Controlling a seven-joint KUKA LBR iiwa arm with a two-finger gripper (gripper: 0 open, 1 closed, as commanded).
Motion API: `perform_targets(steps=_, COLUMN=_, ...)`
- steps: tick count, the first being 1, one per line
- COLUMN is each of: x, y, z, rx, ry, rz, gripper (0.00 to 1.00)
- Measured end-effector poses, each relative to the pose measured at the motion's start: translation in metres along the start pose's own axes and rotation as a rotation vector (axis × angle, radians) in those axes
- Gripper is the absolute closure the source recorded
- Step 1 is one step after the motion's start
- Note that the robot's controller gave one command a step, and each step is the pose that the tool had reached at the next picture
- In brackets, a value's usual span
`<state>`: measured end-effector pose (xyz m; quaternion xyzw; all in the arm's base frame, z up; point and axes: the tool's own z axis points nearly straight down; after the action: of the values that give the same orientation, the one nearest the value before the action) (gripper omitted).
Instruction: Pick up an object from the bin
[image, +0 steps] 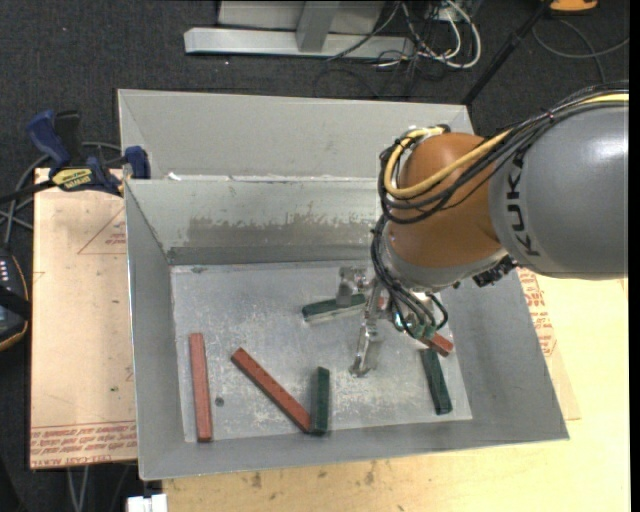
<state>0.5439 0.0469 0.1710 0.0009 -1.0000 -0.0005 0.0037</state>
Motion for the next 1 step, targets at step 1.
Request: perform_targets(steps=1, x=-0.0819, y=-0.0376, z=0.105, rx=0.0, ry=-0.009, rz=0.035, gripper=0.0)
